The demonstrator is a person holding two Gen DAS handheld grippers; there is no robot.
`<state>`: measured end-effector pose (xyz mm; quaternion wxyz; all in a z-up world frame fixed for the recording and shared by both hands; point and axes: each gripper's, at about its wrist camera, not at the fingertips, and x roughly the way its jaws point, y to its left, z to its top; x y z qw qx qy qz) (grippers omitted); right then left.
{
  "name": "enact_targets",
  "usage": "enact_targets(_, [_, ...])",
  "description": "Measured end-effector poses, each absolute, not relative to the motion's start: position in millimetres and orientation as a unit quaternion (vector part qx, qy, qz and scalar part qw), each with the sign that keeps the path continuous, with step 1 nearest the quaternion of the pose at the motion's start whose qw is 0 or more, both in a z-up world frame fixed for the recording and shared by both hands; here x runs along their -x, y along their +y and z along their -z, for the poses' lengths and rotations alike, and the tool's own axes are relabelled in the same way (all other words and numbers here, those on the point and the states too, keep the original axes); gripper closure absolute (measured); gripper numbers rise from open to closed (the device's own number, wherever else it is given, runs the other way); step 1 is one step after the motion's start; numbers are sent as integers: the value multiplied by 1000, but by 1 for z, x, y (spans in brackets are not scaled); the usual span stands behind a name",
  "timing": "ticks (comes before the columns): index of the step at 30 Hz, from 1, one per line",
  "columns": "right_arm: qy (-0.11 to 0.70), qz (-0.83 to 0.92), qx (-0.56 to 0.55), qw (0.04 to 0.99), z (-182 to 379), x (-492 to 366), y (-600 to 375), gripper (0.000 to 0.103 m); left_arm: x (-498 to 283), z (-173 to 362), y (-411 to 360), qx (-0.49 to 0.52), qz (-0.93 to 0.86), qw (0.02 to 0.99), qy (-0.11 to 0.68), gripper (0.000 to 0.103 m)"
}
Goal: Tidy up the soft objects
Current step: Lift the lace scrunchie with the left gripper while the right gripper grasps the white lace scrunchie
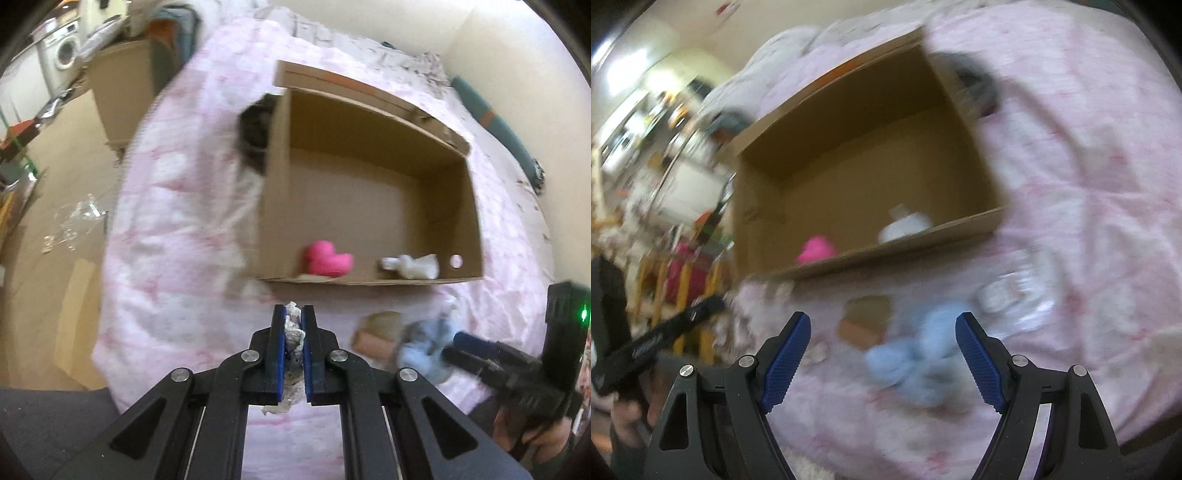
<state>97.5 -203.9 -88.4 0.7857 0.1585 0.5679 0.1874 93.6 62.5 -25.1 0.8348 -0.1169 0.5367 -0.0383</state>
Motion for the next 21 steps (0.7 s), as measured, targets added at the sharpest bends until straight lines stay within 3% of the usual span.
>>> enact_targets(5, [601, -244, -68, 758, 113, -89, -138, 18, -87, 42, 78, 113, 19, 828, 548, 96])
enact_targets(15, [621, -238, -6, 747, 148, -100, -46, 23, -80, 50, 100, 95, -22, 827, 553, 96])
enact_targets(18, [626, -237, 25, 742, 155, -98, -28, 31, -82, 49, 103, 103, -24, 827, 553, 96])
enact_targets(20, [625, -231, 58, 743, 158, -98, -21, 49, -82, 47, 103, 105, -24, 827, 551, 96])
enact_targets(21, [624, -228, 65, 745, 157, -97, -20, 52, -82, 47, 102, 104, -25, 828, 551, 96])
